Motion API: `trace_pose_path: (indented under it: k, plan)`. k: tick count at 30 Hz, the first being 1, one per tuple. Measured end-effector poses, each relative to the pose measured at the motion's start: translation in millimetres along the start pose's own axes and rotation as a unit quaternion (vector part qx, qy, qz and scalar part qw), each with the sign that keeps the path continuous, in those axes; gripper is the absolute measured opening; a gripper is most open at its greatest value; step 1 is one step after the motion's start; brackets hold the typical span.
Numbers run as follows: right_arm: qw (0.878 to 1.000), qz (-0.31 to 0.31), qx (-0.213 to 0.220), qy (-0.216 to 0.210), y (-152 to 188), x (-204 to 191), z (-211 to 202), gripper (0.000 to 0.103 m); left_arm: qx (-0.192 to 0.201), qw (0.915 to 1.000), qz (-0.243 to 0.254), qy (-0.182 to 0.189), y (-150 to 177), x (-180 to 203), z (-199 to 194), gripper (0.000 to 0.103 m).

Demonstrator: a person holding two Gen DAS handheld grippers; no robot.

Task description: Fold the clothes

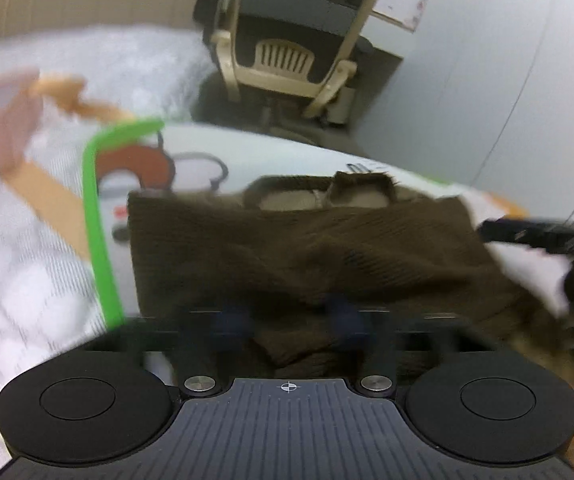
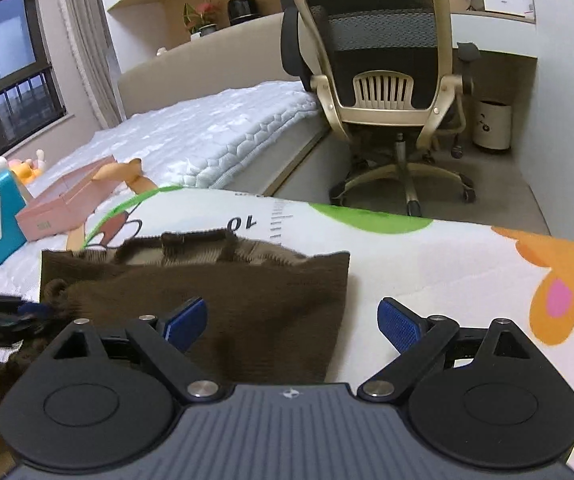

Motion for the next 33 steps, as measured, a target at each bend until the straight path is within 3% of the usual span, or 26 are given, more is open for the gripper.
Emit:
trace_pose_path:
  k: [2, 4, 7, 9, 12, 14, 16, 18, 21, 24, 26, 28, 29, 30, 33]
  plan:
    - [0.999, -0.023, 0.028, 0.0, -10, -6, -12, 0.093, 0.019, 0.9993, 0.024, -0.02, -6, 5, -3, 0.02]
    - [0.998, -0.048, 0.045, 0.001, -16, -14, -19, 0.093, 0.008, 0.9989, 0.03, -0.034, -1, 0, 0, 0.021]
    - [0.997, -0.08, 0.009, 0.007, -6, -24, 0, 0.091, -0.01, 0.9976, 0.039, -0.056, 6, -7, 3, 0.028]
    - [0.995, -0.1, -0.014, 0.011, 1, -31, 13, 0.079, -0.022, 0.9963, 0.045, -0.07, 11, -12, 4, 0.037]
    - [0.99, -0.13, -0.045, 0.017, 12, -37, 31, 0.076, -0.012, 0.9961, 0.055, -0.067, 16, -13, -2, 0.04]
    - [0.992, -0.114, -0.045, 0.007, 11, -31, 30, 0.076, -0.006, 0.9976, 0.037, -0.057, 7, -16, -14, 0.056]
    - [0.996, -0.083, -0.03, -0.007, -4, -22, 19, 0.076, 0.017, 0.9985, 0.021, -0.047, -9, -23, -32, 0.08]
    - [0.998, -0.051, -0.016, -0.016, -19, -10, 14, 0.076, 0.026, 0.9988, -0.011, -0.039, -22, -34, -35, 0.091]
    - [1.0, 0.012, -0.02, -0.02, -32, 10, 28, 0.077, 0.025, 0.9969, -0.069, -0.029, -36, -54, -25, 0.092]
    - [0.997, 0.057, -0.037, -0.023, -30, 14, 57, 0.077, -0.007, 0.9951, -0.096, -0.022, -27, -59, 9, 0.087]
    - [0.998, 0.046, -0.046, -0.012, -25, 7, 76, 0.076, -0.008, 0.9959, -0.084, -0.032, -21, -54, 22, 0.078]
    - [0.999, 0.017, -0.05, -0.008, -24, -4, 79, 0.051, -0.009, 0.9966, -0.07, -0.043, -16, -49, 33, 0.046]
    - [0.999, 0.002, -0.051, -0.008, -24, -9, 80, 0.027, -0.009, 0.9971, -0.06, -0.047, -16, -47, 34, 0.036]
    - [0.999, -0.005, -0.052, -0.011, -25, -14, 75, 0.017, -0.01, 0.9974, -0.054, -0.045, -18, -45, 30, 0.02]
    - [0.999, -0.015, -0.029, -0.032, -34, -25, 34, 0.016, 0.0, 0.999, -0.043, -0.015, -28, -39, 0, 0.015]
Point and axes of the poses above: each gripper's, at about its wrist camera, not at the fingertips, and z roughly the way its jaws point, x to its right, y to its underside, the point moved 7 cm from there along z, roughly the way its jaws point, and after that the axes turned 1 degree about y, right-handed, at the moved point
